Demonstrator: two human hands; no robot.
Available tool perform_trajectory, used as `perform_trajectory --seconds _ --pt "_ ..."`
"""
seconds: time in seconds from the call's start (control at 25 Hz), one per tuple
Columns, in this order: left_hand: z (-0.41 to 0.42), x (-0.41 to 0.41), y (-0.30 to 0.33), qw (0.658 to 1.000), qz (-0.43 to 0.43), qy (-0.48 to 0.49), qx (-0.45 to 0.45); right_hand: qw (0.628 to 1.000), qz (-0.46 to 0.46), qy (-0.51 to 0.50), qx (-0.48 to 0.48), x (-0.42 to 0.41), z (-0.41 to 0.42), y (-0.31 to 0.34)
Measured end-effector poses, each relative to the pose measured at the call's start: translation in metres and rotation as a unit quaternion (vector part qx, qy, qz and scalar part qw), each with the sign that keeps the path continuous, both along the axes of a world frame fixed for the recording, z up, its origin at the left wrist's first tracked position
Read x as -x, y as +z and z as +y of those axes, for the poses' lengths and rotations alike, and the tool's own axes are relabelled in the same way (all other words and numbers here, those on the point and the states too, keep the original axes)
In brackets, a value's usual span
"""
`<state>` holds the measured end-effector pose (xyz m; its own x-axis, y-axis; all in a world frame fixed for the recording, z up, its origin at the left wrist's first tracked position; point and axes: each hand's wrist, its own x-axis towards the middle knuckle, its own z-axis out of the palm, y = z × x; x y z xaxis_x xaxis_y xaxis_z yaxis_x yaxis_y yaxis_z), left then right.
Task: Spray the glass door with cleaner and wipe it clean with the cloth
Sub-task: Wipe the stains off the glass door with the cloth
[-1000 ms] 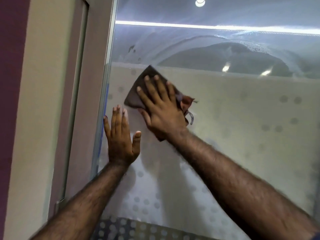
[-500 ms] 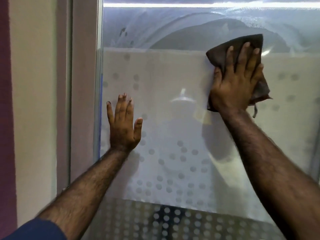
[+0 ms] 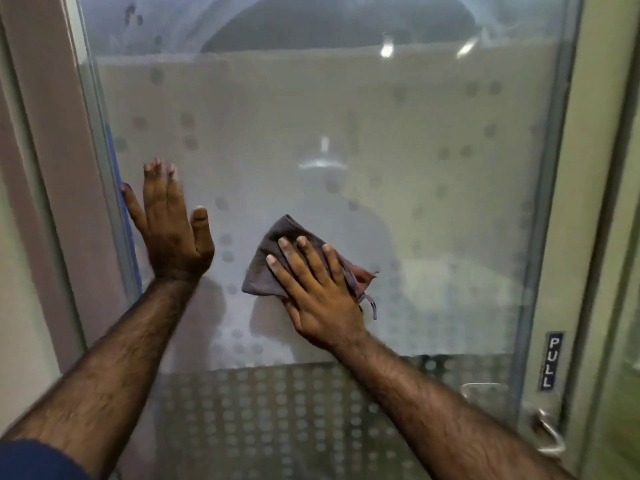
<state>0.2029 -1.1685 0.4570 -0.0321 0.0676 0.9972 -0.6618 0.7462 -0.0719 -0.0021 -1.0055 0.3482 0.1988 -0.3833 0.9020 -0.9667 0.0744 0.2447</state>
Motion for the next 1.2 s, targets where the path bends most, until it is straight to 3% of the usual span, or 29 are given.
perform_trajectory --seconds 0.12,0.24,0.36,0.48,0.6,0.72,0.84,0.92,1.04,1.2 --pt "-0.015 -0.029 0.012 0.999 0.018 0.044 0.025 0.995 -0.048 -0.073 0.038 0.048 0.023 -0.013" --pt "-0.021 -0.073 0.02 0.997 -0.001 0.065 0.042 0.979 -0.154 -0.097 0.088 0.081 0.019 0.038" --pt "-0.025 -0.113 0.013 0.993 -0.03 0.099 0.059 0.958 -0.228 -0.098 0.143 0.07 -0.003 0.098" --pt "-0.022 -0.108 0.011 0.993 -0.01 0.09 0.07 0.938 -0.273 -0.102 0.188 0.044 -0.013 0.114" --pt "-0.018 -0.083 0.012 0.994 -0.013 0.074 0.078 0.962 -0.2 -0.087 0.166 0.004 -0.023 0.095" --pt "-0.015 -0.061 0.016 0.996 -0.01 0.061 0.064 0.997 -0.048 -0.008 0.056 -0.035 -0.041 0.03" --pt "-0.015 -0.056 0.007 0.997 -0.025 0.059 0.052 0.996 0.074 0.026 -0.047 -0.031 -0.028 -0.047" --pt "-0.012 -0.054 -0.002 0.997 -0.016 0.052 0.047 0.996 0.075 0.005 -0.042 -0.001 -0.008 -0.062" --pt "-0.005 -0.048 -0.006 0.998 0.024 0.04 0.035 0.997 -0.05 -0.055 0.039 0.047 0.019 -0.02" --pt "-0.01 -0.045 -0.007 0.998 0.047 0.023 0.021 0.944 -0.244 -0.104 0.196 0.077 0.013 0.104"
